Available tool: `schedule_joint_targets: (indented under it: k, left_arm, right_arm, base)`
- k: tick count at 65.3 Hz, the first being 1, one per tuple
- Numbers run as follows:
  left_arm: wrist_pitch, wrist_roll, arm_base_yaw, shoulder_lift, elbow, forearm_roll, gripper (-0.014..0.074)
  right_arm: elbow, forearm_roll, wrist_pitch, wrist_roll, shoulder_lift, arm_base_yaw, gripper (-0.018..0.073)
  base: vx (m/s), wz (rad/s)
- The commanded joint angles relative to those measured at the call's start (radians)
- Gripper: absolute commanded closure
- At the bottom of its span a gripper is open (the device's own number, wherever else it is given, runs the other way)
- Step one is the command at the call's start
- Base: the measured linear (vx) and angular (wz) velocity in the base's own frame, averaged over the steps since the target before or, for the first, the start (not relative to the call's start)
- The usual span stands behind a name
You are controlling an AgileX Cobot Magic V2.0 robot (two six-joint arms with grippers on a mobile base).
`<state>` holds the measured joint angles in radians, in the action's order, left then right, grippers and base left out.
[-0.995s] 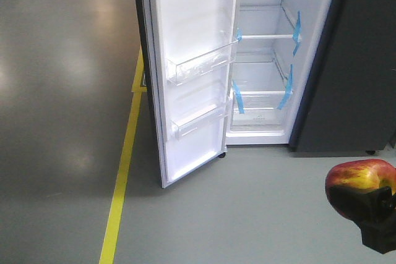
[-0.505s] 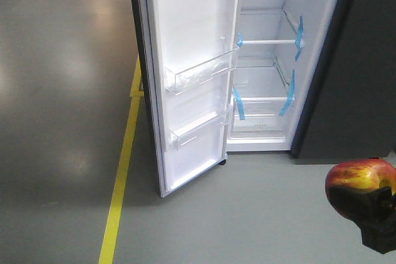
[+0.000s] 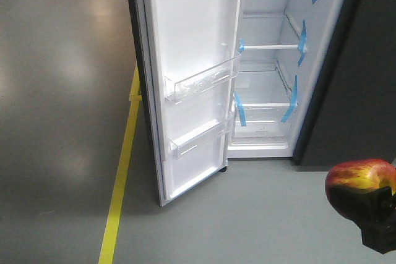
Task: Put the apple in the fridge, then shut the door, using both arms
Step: 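Approach the refrigerator opening with the apple held in the right gripper, then drive up close to the refrigerator shelves, apple still held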
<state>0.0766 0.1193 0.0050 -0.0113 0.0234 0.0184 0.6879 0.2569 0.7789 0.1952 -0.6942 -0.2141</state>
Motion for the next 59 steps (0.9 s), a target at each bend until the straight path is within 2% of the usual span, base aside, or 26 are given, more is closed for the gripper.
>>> schedule_joint_targets:
  k: [1, 59]
  left_arm:
    - [-0.077, 0.004, -0.005, -0.015, 0.028, -0.008, 0.0602]
    - [-0.077, 0.004, -0.005, -0.015, 0.028, -0.008, 0.0602]
  right_arm:
    - [0.027, 0.014, -0.065, 0.006, 0.001, 0.002, 0.0397]
    - [0.027, 0.014, -0.049, 0.006, 0.001, 0.002, 0.0397]
  base:
    - [0.08, 0.0]
    - [0.09, 0.01]
